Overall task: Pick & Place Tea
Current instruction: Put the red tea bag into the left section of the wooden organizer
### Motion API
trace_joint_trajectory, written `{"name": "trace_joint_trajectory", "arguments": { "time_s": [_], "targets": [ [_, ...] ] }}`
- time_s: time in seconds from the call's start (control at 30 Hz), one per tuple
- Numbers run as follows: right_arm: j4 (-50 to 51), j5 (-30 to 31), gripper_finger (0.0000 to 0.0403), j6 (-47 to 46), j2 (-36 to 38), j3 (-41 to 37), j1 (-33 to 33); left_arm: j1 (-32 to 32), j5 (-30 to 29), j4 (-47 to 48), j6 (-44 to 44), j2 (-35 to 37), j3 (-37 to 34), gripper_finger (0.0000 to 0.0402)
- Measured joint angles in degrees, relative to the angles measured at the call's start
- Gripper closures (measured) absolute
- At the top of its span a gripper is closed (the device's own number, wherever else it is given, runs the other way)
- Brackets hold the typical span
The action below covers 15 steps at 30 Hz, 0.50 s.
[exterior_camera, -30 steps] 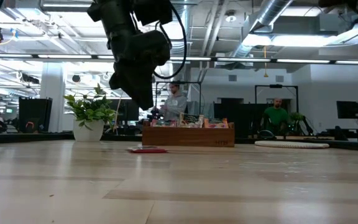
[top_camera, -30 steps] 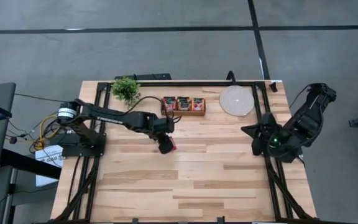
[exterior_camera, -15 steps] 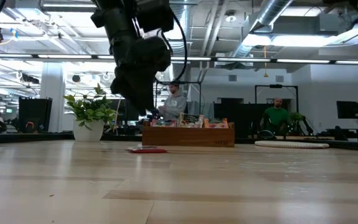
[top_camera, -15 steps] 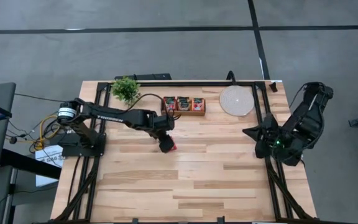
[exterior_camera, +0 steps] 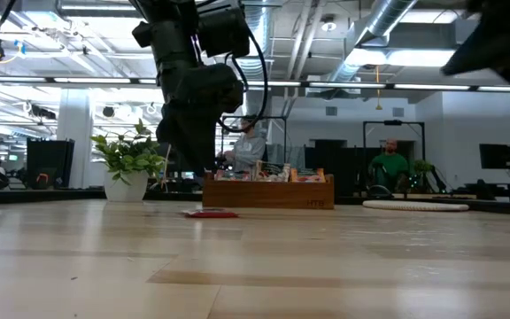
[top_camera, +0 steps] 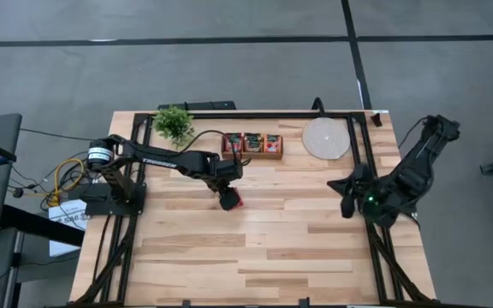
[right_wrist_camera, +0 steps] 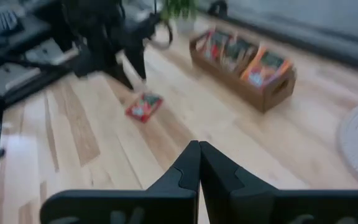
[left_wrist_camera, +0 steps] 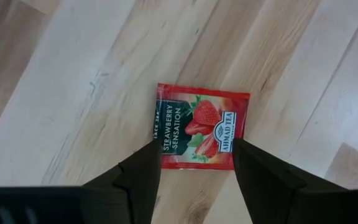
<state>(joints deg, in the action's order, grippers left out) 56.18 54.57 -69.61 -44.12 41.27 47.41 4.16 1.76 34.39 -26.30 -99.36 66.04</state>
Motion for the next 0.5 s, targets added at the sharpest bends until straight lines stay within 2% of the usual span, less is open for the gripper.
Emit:
{"name": "trace_joint_trajectory", "arguments": {
  "time_s": [0.2, 0.3, 0.4, 0.5],
  "targets": [
    [-18.8, -10.6, 0.0403, 17.5, -0.3, -6.2, -13.6, 0.0, 0.0, 0.1, 0.0, 0.1, 0.0, 0.0212],
    [-23.1, -14.5, 0.0403, 25.7, 0.9, -6.4, -20.7, 0.0, 0.0, 0.1, 0.0, 0.1, 0.0, 0.0212],
    [-24.9, -16.5, 0.0403, 28.0, 2.2, -6.4, -25.7, 0.0, -0.5, 0.1, 0.2, 0.1, 0.0, 0.0212],
    [-25.1, -15.9, 0.0403, 28.6, 4.5, -6.4, -26.7, 0.0, -0.5, 0.2, 0.4, 0.0, 0.0, 0.0212]
  ]
}}
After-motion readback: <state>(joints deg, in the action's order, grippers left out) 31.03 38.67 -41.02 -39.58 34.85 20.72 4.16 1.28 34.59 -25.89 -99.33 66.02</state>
